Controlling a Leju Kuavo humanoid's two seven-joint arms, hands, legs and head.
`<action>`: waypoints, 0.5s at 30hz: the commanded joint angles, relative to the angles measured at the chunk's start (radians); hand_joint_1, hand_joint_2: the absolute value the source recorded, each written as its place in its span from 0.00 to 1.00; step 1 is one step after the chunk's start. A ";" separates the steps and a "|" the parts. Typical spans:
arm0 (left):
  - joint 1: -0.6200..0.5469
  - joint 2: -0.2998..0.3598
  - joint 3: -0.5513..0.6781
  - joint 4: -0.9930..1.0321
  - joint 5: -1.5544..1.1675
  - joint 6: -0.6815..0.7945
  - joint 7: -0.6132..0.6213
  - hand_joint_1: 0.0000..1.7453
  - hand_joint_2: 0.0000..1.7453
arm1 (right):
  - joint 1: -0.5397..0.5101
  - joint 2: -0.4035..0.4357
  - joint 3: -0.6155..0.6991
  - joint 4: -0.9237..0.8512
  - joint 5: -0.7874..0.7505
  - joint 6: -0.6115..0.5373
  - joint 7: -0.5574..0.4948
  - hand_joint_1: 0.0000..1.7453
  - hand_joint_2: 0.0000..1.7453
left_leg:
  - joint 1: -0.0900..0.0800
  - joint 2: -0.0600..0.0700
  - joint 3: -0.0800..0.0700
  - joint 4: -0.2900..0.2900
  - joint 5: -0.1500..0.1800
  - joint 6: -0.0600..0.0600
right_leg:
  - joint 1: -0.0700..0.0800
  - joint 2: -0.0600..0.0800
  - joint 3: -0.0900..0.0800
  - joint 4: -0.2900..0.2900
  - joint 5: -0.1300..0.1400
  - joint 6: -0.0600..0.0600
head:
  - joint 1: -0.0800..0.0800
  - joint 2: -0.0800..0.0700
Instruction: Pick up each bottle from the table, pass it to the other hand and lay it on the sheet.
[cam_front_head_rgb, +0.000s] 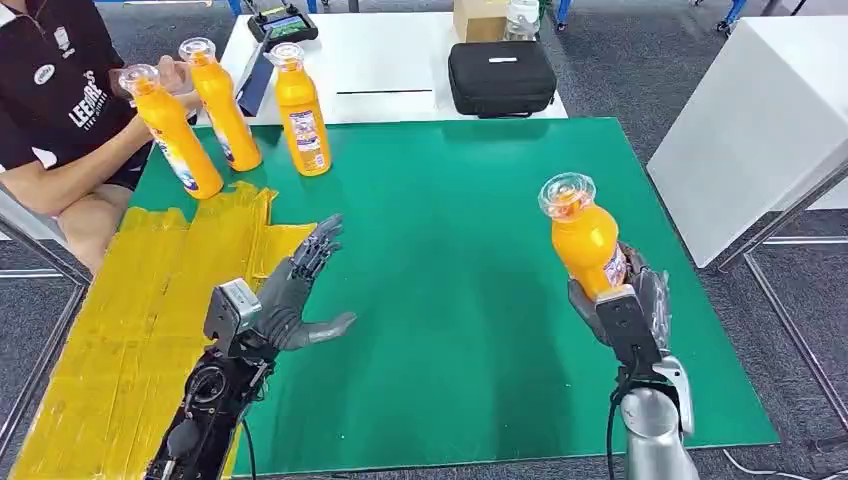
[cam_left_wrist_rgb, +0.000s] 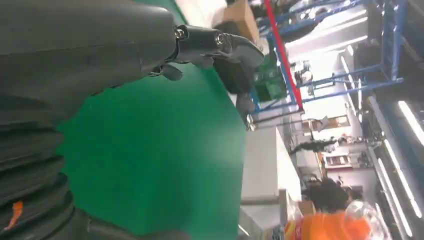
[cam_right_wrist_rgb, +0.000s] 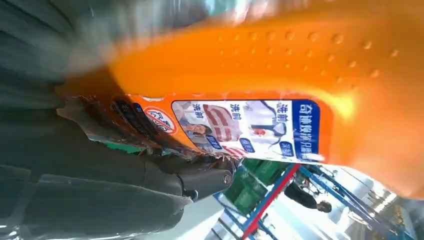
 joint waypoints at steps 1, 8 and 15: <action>-0.073 -0.039 -0.107 0.222 0.048 0.029 0.044 0.00 1.00 | -0.174 0.073 0.209 0.246 -0.059 -0.003 -0.021 1.00 1.00 | 0.000 0.004 0.005 -0.001 -0.001 -0.002 | 0.000 0.005 0.004 -0.001 0.000 -0.002 | 0.000 0.000; -0.073 -0.024 -0.139 0.187 0.083 0.046 0.054 0.00 1.00 | -0.241 0.101 0.349 0.338 -0.132 0.064 -0.029 1.00 1.00 | 0.002 0.005 0.006 0.000 -0.002 -0.003 | 0.002 0.005 0.004 -0.001 0.000 -0.003 | 0.000 0.000; -0.067 -0.021 -0.141 0.172 0.115 0.057 0.066 0.00 1.00 | -0.257 0.108 0.429 0.373 -0.222 0.135 -0.044 1.00 1.00 | 0.002 0.003 0.004 0.000 -0.001 -0.002 | 0.002 0.004 0.004 -0.001 0.000 -0.002 | 0.000 0.000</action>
